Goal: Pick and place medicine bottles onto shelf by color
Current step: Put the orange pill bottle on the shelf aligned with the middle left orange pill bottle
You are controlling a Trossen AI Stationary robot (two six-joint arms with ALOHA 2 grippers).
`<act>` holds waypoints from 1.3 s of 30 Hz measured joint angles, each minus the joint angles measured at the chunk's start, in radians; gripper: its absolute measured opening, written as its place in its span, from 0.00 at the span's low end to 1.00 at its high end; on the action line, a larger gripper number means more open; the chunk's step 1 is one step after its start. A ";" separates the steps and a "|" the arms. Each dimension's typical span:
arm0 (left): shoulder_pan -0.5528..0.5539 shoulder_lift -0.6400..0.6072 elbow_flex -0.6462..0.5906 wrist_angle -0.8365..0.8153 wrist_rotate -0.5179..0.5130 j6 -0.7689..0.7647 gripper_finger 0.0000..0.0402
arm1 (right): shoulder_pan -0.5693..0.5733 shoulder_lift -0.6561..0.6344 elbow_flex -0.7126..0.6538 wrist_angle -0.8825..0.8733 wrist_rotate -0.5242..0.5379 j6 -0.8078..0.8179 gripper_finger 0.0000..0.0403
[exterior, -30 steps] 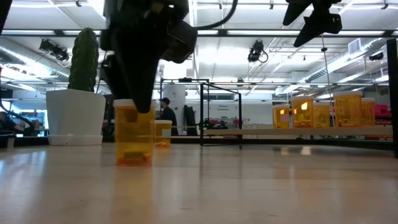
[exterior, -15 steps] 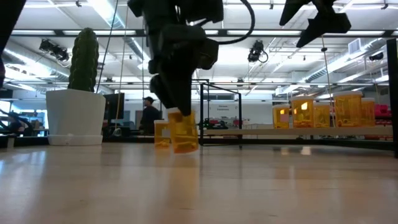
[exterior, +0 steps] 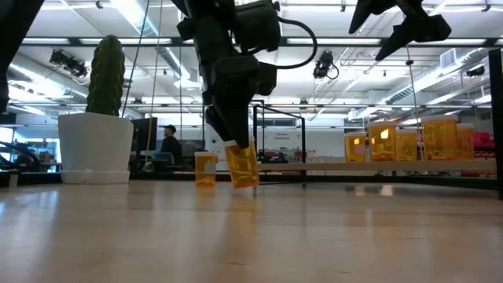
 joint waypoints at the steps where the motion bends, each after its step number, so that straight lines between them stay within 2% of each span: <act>1: 0.003 0.003 0.000 0.000 0.001 0.014 0.57 | 0.000 0.000 0.000 0.000 0.002 0.014 0.76; 9: 0.020 0.036 0.006 -0.003 0.028 0.030 0.56 | 0.000 0.000 0.000 0.000 0.028 0.091 0.76; 19: 0.025 0.053 0.030 0.021 0.024 0.003 0.57 | -0.004 0.000 0.000 -0.010 0.028 0.061 0.76; 24: 0.027 0.111 0.135 0.010 0.013 -0.010 0.57 | -0.024 0.000 0.000 -0.024 0.026 -0.040 0.76; 33: 0.030 0.286 0.413 -0.191 0.013 -0.039 0.58 | -0.029 0.000 0.000 -0.033 -0.017 -0.227 0.76; 39: 0.036 0.311 0.482 -0.232 0.013 -0.065 0.58 | -0.029 -0.015 0.000 -0.045 -0.027 -0.330 0.76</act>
